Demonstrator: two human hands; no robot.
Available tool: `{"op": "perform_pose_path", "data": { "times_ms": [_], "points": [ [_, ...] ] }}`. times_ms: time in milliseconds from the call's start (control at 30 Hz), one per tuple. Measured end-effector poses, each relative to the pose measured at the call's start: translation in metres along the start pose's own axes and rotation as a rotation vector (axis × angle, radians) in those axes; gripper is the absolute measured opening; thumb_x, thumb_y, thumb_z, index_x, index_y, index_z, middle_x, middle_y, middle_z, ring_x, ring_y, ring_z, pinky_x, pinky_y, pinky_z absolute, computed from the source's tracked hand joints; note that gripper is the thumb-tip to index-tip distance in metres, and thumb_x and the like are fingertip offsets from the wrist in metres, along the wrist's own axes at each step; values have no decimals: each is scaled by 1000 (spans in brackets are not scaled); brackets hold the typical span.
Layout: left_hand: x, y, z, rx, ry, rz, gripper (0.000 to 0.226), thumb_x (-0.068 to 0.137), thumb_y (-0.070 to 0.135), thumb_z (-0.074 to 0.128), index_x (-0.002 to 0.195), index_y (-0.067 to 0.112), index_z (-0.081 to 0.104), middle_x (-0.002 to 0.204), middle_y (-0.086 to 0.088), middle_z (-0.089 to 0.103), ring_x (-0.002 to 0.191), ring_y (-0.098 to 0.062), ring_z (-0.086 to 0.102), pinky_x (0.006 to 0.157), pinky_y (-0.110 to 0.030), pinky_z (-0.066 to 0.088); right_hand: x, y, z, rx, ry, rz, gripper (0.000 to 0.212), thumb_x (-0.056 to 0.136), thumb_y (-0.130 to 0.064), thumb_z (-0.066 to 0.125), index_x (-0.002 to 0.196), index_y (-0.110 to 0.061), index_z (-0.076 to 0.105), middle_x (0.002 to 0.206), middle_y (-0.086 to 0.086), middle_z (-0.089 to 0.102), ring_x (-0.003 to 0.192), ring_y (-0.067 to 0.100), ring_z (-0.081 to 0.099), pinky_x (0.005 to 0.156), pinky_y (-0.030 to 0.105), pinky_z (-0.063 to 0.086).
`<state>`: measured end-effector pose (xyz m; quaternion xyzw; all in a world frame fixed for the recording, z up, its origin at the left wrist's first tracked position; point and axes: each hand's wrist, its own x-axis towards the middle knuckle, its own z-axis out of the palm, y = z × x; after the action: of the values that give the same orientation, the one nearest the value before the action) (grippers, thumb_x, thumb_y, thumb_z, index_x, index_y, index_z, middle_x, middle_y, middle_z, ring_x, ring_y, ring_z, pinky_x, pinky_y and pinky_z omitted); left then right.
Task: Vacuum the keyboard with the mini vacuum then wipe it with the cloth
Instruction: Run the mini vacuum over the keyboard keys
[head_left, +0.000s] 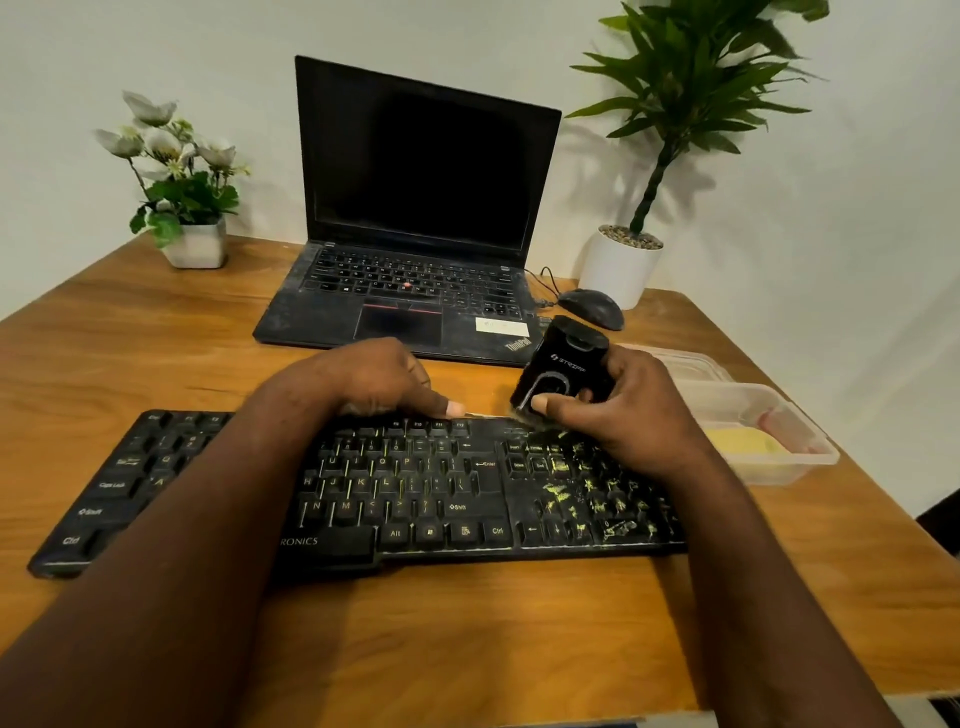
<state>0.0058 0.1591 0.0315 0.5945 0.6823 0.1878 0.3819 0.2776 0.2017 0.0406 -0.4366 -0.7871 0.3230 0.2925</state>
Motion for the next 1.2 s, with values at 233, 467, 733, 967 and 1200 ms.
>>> {"op": "perform_pose_path", "data": {
  "times_ms": [233,467,733,967,1200],
  "points": [
    [1,1,0,-5,10,-13,39,79,51,81,68,16,71,59,7,69,66,-10,63,90,-41,51,9,3,3,-290,146,-2,56,79,-35,88,130,-25,67,103,-8,75,80,7,68,69,28,55],
    [2,-1,0,-13,-6,-4,41,77,55,80,68,16,71,61,5,69,63,-10,63,93,-43,50,3,3,4,12,-103,-42,45,77,-22,89,117,-24,71,97,-11,77,81,4,73,67,19,53],
    [2,-2,1,-39,-8,-13,39,77,52,82,63,17,70,60,3,68,57,-8,61,94,-46,52,-2,3,-2,42,-104,-46,40,77,-21,89,112,-26,72,91,-18,76,83,2,73,69,22,57],
    [-1,1,2,-25,13,-11,39,77,53,81,63,18,69,61,4,70,63,-9,65,98,-45,52,6,7,-3,-135,59,-72,59,75,-29,91,130,-24,68,110,-10,75,87,12,72,79,38,62],
    [1,0,3,-21,24,-13,39,77,51,82,65,16,70,60,4,69,66,-11,64,101,-48,52,-1,16,-23,56,-128,-36,45,76,-11,88,115,-20,69,100,-8,76,83,0,74,64,11,53]
  ]
}}
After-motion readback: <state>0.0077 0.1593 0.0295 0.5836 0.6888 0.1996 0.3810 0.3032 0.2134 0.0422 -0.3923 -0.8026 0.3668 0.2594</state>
